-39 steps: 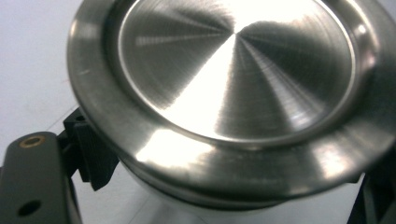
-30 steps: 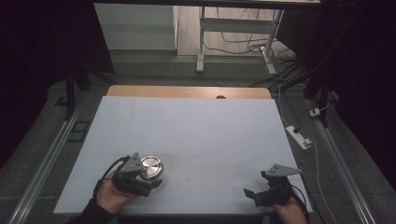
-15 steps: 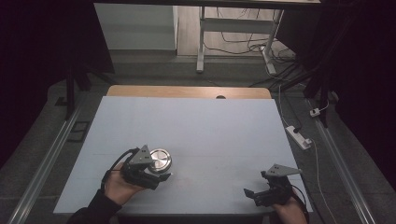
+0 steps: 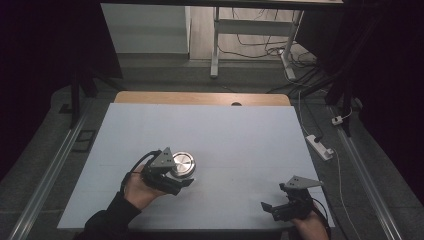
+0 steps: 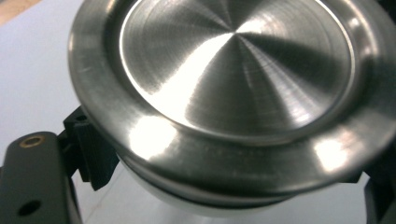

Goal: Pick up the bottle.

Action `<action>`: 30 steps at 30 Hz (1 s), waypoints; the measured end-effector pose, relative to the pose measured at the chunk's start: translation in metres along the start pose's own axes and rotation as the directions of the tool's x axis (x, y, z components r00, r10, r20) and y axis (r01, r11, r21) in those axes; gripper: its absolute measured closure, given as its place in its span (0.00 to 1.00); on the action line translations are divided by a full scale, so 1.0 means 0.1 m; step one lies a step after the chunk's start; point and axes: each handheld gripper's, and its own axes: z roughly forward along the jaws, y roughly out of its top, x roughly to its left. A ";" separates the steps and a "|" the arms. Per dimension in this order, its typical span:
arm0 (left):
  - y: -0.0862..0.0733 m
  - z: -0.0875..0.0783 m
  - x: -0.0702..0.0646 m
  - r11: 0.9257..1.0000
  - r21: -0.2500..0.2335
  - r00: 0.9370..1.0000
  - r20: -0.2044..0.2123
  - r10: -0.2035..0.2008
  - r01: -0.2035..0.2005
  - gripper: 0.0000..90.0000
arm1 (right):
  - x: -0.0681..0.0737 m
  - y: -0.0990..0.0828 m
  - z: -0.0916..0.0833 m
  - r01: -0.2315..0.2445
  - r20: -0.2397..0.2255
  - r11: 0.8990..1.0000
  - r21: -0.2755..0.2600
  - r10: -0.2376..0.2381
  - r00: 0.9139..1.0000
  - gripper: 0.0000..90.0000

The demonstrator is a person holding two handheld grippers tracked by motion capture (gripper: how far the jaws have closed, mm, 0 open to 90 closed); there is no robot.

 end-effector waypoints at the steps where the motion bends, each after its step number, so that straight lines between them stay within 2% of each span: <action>1: 0.02 0.01 0.00 1.000 -0.003 1.000 0.003 0.000 0.000 0.17 | 0.00 0.00 0.00 0.000 0.000 1.000 0.000 0.000 1.000 0.00; 13: 0.24 0.22 0.01 0.999 0.005 0.999 0.020 0.035 -0.035 0.17 | 0.00 0.00 0.00 0.000 0.000 1.000 -0.002 0.000 1.000 0.00; 30: 0.45 0.38 0.01 0.998 0.018 0.997 0.060 0.057 -0.059 0.17 | 0.00 0.00 0.00 0.001 -0.003 1.000 -0.001 -0.001 1.000 0.00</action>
